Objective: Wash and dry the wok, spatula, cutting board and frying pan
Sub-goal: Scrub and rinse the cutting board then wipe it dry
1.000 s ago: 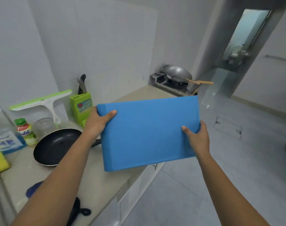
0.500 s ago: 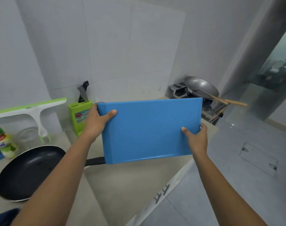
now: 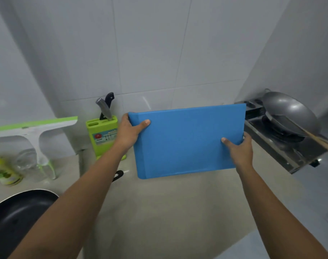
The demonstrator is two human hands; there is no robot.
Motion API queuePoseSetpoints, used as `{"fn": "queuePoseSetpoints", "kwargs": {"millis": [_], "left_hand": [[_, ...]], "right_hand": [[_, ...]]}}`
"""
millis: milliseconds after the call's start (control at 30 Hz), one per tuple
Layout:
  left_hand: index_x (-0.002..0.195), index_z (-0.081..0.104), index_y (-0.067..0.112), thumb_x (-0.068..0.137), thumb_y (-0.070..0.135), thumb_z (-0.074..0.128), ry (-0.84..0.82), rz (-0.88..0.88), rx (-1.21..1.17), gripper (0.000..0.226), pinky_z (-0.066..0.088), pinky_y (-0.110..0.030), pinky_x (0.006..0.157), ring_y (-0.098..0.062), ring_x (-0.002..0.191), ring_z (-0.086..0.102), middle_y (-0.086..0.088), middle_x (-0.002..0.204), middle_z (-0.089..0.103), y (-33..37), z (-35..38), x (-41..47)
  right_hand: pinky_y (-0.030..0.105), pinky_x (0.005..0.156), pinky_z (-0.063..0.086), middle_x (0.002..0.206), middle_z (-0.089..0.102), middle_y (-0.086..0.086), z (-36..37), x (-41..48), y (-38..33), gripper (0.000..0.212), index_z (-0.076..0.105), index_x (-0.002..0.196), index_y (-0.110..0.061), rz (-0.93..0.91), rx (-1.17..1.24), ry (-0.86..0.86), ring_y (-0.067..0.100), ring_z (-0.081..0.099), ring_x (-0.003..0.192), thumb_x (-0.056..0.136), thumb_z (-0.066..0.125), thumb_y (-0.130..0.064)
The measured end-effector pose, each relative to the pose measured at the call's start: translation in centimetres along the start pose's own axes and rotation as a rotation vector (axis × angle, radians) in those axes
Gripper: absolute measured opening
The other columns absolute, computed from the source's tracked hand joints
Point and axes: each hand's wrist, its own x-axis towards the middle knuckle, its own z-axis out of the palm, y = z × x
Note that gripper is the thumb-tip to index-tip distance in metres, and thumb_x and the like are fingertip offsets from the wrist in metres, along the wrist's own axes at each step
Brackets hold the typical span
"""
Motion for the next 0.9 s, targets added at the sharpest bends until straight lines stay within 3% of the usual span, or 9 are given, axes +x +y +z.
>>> {"fn": "queuePoseSetpoints", "kwargs": {"millis": [67, 167, 400, 567, 733, 900], "left_hand": [[0.122, 0.048, 0.014, 0.080, 0.036, 0.078, 0.009, -0.011, 0.032, 0.056, 0.053, -0.024, 0.071, -0.010, 0.095, 0.063, 0.003, 0.112, 0.061, -0.4, 1.0, 1.6], [0.122, 0.050, 0.017, 0.079, 0.040, 0.078, 0.035, -0.032, 0.119, 0.056, 0.054, -0.030, 0.076, -0.014, 0.096, 0.064, 0.003, 0.111, 0.062, -1.3, 2.1, 4.2], [0.121, 0.048, 0.018, 0.083, 0.034, 0.075, 0.151, -0.074, 0.215, 0.049, 0.042, -0.016, 0.062, -0.012, 0.091, 0.058, 0.006, 0.105, 0.059, -2.3, 4.4, 8.1], [0.117, 0.049, 0.015, 0.084, 0.031, 0.075, 0.232, -0.115, 0.242, 0.045, 0.042, -0.016, 0.058, 0.003, 0.080, 0.056, 0.009, 0.099, 0.060, -3.6, 4.3, 10.7], [0.123, 0.050, 0.015, 0.082, 0.028, 0.077, 0.274, -0.155, 0.209, 0.051, 0.051, -0.026, 0.073, -0.015, 0.099, 0.064, 0.005, 0.111, 0.065, -5.4, 4.0, 13.5], [0.133, 0.041, 0.013, 0.085, 0.020, 0.074, 0.367, -0.178, 0.225, 0.059, 0.046, -0.028, 0.083, -0.017, 0.102, 0.057, 0.002, 0.117, 0.057, -6.6, 5.0, 14.5]], "right_hand": [[0.034, 0.087, 0.042, 0.128, 0.055, 0.000, 1.4, 2.4, 0.8, 0.070, 0.040, 0.137, -0.016, 0.001, 0.002, -0.027, 0.020, 0.055, 0.111, 0.079, 0.077, -0.029], [0.035, 0.087, 0.044, 0.130, 0.054, 0.004, 3.7, 5.6, 2.2, 0.072, 0.038, 0.138, -0.014, -0.016, 0.004, -0.071, 0.024, 0.055, 0.114, 0.080, 0.077, -0.029], [0.031, 0.086, 0.045, 0.128, 0.055, 0.004, 9.4, 12.5, 4.3, 0.070, 0.039, 0.137, -0.012, -0.052, 0.048, -0.189, 0.021, 0.056, 0.113, 0.081, 0.077, -0.027], [0.036, 0.088, 0.049, 0.129, 0.054, 0.004, 14.5, 16.4, 5.0, 0.070, 0.038, 0.137, -0.014, -0.058, 0.056, -0.291, 0.021, 0.056, 0.112, 0.081, 0.076, -0.029], [0.044, 0.095, 0.049, 0.129, 0.053, 0.002, 19.3, 19.1, 6.1, 0.066, 0.040, 0.136, -0.016, -0.065, 0.070, -0.372, 0.023, 0.054, 0.117, 0.082, 0.076, -0.029], [0.043, 0.098, 0.048, 0.127, 0.053, -0.002, 22.4, 20.5, 7.2, 0.063, 0.043, 0.134, -0.018, -0.088, 0.082, -0.429, 0.021, 0.054, 0.118, 0.081, 0.076, -0.025]]}}
